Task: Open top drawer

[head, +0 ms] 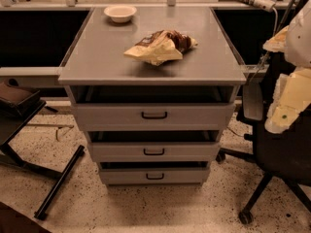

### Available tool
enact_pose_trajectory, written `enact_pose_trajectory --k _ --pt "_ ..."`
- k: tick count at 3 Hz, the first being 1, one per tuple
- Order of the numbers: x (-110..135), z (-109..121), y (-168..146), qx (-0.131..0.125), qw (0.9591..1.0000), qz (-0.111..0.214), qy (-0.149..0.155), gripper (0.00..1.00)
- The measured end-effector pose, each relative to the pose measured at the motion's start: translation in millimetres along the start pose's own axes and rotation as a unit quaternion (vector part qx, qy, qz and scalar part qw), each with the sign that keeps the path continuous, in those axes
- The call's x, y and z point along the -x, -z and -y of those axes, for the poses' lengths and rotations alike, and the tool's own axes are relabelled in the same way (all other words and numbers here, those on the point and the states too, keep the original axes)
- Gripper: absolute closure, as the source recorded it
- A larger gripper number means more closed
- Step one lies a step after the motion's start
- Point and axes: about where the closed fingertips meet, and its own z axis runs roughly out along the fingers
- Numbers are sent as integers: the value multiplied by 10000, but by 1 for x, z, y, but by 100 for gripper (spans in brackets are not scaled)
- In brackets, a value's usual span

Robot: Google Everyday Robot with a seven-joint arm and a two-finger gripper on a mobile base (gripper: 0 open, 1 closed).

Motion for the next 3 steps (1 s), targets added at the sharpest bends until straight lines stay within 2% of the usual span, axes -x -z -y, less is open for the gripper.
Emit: enact_pose_trajectory --k 1,2,3 --pt "3 -3 -8 8 10000 79 40 0" --pt "8 -17 -45 180 9987 463 103 0" --pt "24 -30 -99 289 9951 914 243 0"
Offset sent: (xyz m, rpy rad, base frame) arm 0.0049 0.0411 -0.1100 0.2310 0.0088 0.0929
